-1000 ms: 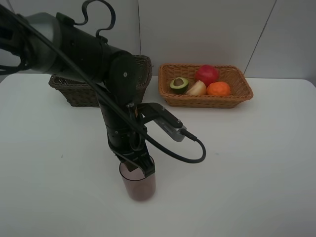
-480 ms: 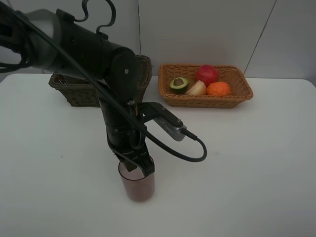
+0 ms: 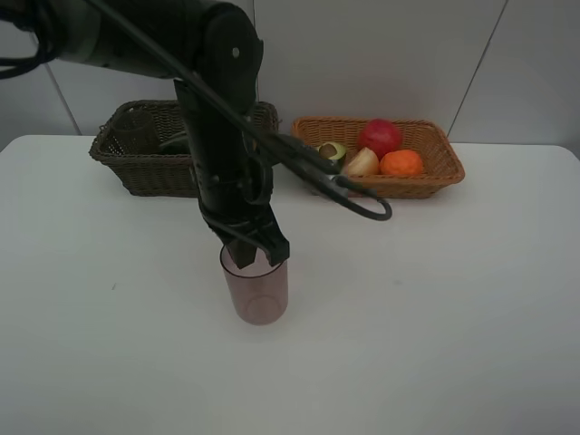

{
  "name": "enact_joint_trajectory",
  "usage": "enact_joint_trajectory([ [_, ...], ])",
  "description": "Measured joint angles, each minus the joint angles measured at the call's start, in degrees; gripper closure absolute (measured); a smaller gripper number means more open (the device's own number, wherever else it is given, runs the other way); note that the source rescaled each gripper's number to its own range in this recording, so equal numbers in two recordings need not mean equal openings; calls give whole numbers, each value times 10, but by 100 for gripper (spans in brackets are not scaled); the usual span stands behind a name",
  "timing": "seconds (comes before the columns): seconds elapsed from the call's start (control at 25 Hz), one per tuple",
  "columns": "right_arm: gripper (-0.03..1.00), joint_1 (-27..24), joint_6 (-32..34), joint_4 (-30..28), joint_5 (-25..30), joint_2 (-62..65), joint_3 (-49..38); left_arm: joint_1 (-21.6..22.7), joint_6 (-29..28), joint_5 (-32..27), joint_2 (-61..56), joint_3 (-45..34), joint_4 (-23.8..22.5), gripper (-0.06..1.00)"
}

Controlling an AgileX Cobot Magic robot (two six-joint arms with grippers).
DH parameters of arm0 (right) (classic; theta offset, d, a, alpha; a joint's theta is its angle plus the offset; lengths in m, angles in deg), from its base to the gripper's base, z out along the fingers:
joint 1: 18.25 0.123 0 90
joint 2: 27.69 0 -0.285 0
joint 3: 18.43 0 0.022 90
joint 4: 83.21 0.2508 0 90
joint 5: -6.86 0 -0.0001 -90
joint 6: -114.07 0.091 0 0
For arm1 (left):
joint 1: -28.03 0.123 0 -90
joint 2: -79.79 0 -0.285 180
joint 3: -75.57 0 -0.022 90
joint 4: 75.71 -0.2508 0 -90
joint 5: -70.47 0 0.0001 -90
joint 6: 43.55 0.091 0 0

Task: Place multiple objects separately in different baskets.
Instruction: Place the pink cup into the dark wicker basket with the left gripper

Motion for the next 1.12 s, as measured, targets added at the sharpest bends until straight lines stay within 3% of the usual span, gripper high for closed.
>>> enact_joint_trajectory([
  [0.32,4,0,0,0,0,0,0,54,0,-53,0,109,-25,94],
  [0.6,4,0,0,0,0,0,0,97,0,-57,0,184,-65,94],
  [1.12,4,0,0,0,0,0,0,139,2,92,2,196,-158,94],
])
